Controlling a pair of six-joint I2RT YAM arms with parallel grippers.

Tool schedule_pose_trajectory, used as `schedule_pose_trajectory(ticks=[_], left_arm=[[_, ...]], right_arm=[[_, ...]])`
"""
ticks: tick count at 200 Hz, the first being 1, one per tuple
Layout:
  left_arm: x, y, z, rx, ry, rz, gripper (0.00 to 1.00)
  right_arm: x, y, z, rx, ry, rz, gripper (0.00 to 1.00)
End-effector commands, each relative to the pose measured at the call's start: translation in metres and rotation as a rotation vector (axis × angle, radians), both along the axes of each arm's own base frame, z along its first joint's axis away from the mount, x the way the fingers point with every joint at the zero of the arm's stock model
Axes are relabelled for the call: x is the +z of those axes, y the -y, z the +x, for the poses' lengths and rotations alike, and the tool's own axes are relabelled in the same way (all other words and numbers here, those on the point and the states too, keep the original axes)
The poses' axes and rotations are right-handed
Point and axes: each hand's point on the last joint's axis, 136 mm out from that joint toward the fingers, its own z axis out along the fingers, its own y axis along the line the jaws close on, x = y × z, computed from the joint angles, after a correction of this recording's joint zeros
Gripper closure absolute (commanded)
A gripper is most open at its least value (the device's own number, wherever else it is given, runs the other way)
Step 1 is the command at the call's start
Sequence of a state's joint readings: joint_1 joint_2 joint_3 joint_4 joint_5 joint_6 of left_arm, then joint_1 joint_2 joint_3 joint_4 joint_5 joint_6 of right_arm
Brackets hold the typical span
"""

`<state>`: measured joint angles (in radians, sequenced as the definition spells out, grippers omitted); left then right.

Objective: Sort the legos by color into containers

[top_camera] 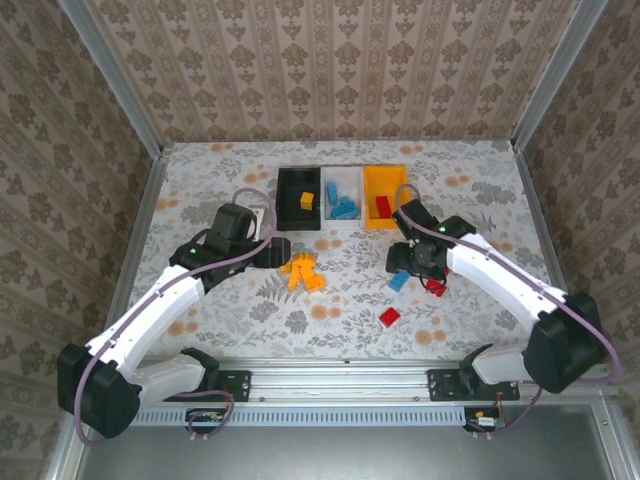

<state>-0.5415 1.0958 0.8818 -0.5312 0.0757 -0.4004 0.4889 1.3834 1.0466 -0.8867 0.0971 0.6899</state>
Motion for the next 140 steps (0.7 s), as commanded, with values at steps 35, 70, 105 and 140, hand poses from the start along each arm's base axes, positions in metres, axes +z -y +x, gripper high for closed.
schedule_pose_trajectory(ticks=[35,70,105,140], left_arm=[[-0.003,-0.011,-0.004,0.033,-0.001,0.008,0.16],[-0.006,-0.014,-0.004,0.042,-0.007,0.012,0.16],[-0.011,-0.013,-0.001,0.042,-0.019,0.009,0.16],[-0.016,-0.012,0.000,0.043,-0.032,0.009,0.16]], right_arm=[[-0.039,-0.021,0.023,-0.005,-0.091,0.000,0.26],[-0.062,-0.019,0.023,-0.013,-0.139,-0.012,0.27],[-0.081,-0.016,0.022,-0.022,-0.175,-0.007,0.28],[-0.091,-0.013,0.023,-0.030,-0.195,-0.010,0.30]])
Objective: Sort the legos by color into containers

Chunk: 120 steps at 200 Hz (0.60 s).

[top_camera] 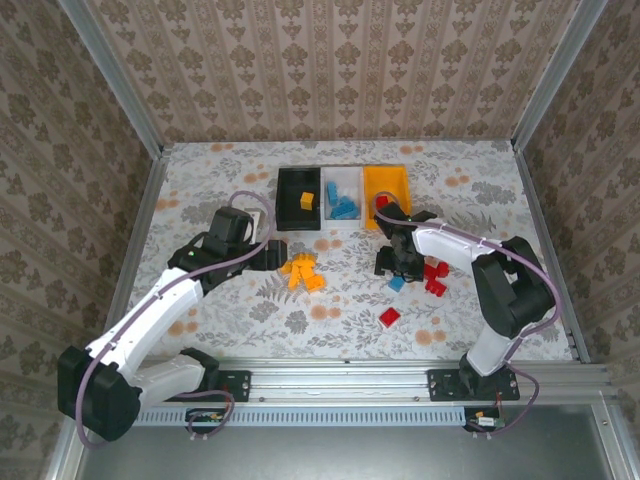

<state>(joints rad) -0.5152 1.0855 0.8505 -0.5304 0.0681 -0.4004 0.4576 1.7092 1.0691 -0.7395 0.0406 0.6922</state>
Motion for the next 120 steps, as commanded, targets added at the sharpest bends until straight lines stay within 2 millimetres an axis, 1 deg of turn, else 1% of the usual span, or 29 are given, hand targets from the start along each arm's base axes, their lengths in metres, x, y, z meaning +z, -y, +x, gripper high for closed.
schedule_pose_trajectory(ticks=[1,33,58,77,103,120], left_arm=[[-0.006,-0.001,0.000,0.011,-0.017,-0.007,0.16],[-0.009,-0.002,-0.002,0.013,-0.024,0.000,0.15],[-0.008,-0.003,-0.001,0.017,-0.018,-0.003,0.15],[-0.007,-0.003,-0.002,0.017,-0.017,-0.002,0.15],[-0.006,-0.005,-0.002,0.020,-0.011,-0.003,0.15],[-0.005,-0.006,-0.002,0.022,-0.008,-0.004,0.15]], right_arm=[[-0.012,0.001,-0.003,-0.007,-0.032,0.012,0.30],[-0.021,0.004,-0.004,-0.014,-0.050,0.008,0.33],[-0.029,0.005,-0.004,-0.013,-0.068,0.002,0.37],[-0.034,0.006,-0.005,-0.012,-0.080,-0.006,0.38],[-0.035,0.009,-0.005,-0.007,-0.082,-0.025,0.42],[-0.036,0.010,-0.005,-0.002,-0.082,-0.032,0.48]])
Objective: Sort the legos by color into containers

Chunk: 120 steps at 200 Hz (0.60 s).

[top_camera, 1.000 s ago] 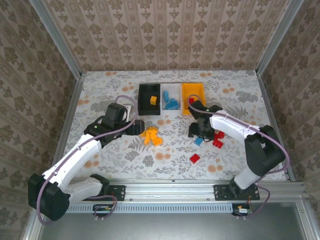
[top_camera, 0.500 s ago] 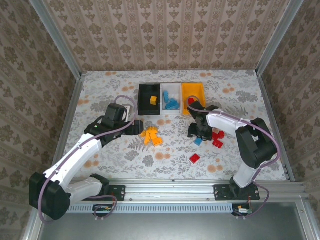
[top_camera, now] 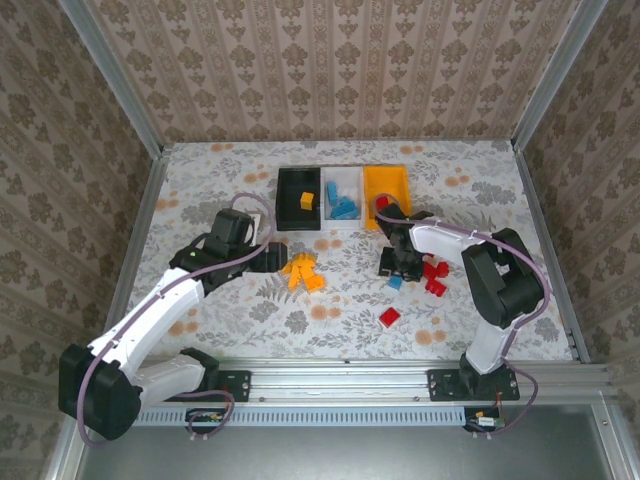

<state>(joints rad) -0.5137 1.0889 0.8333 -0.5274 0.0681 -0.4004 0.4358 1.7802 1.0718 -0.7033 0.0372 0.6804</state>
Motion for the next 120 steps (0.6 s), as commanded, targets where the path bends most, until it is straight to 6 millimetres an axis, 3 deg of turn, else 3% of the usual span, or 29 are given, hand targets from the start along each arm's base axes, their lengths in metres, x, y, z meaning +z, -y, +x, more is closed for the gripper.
schedule_pose_trajectory(ticks=[1,29,62,92,120], left_arm=[[0.003,-0.005,0.000,0.021,0.007,-0.012,0.15],[0.004,-0.005,0.000,0.022,0.011,-0.017,0.15],[0.004,-0.005,-0.001,0.023,0.008,-0.020,0.15],[0.005,-0.004,0.000,0.023,0.006,-0.029,0.14],[0.007,-0.004,0.000,0.025,0.001,-0.046,0.14]], right_arm=[[-0.016,0.006,-0.011,0.007,-0.052,-0.020,0.48],[-0.011,0.003,-0.006,0.008,-0.027,-0.014,0.64],[0.010,-0.010,0.009,0.044,0.034,0.002,0.68],[0.051,-0.040,0.039,0.115,0.128,0.051,0.68],[0.096,-0.072,0.084,0.185,0.257,0.103,0.68]])
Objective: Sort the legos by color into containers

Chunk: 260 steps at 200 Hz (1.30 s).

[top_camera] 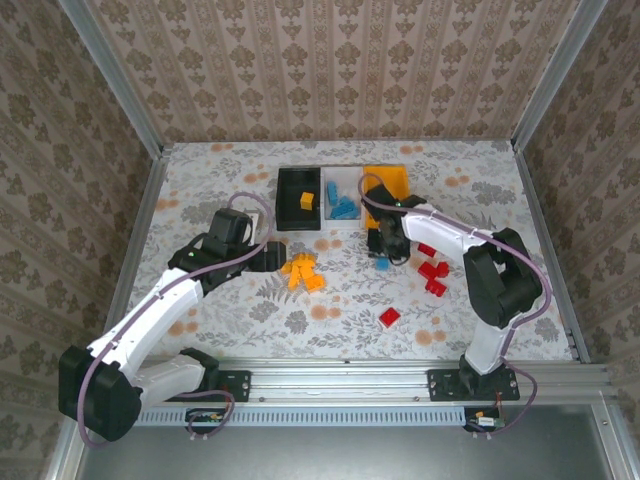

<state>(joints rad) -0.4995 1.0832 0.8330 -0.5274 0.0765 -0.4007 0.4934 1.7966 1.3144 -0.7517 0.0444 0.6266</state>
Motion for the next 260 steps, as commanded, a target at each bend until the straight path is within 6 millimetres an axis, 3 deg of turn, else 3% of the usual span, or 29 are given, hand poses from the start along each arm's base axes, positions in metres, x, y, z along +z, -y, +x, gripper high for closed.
schedule_pose_trajectory(ticks=[1,28,44,95,126,162,197,230,245,260], left_arm=[[0.005,-0.002,-0.002,0.015,-0.001,-0.038,0.14],[0.004,-0.005,-0.003,0.026,-0.015,-0.056,0.13],[0.003,-0.006,-0.008,0.018,-0.022,-0.060,0.12],[0.001,-0.028,-0.014,0.075,-0.021,-0.075,0.07],[-0.003,-0.037,-0.018,0.093,-0.034,-0.079,0.05],[-0.002,-0.042,-0.014,0.117,-0.028,-0.092,0.00],[-0.001,-0.041,-0.009,0.119,-0.020,-0.105,0.00],[0.000,-0.034,-0.006,0.099,-0.021,-0.132,0.00],[-0.004,-0.029,-0.008,0.073,-0.033,-0.121,0.00],[-0.011,-0.022,-0.012,0.037,-0.053,-0.080,0.00]], right_arm=[[0.038,-0.026,0.034,0.078,0.097,0.040,0.68],[0.071,-0.053,0.084,0.137,0.196,0.062,0.68],[0.075,-0.064,0.112,0.163,0.227,0.047,0.68],[0.050,-0.071,0.183,0.149,0.279,0.009,0.69],[0.037,-0.070,0.203,0.134,0.292,0.014,0.68],[0.042,-0.069,0.204,0.128,0.295,0.014,0.47],[0.087,-0.062,0.193,0.129,0.350,0.022,0.38],[0.133,-0.056,0.151,0.151,0.415,0.072,0.36],[0.134,-0.048,0.124,0.162,0.395,0.079,0.36],[0.120,-0.037,0.093,0.163,0.347,0.079,0.36]])
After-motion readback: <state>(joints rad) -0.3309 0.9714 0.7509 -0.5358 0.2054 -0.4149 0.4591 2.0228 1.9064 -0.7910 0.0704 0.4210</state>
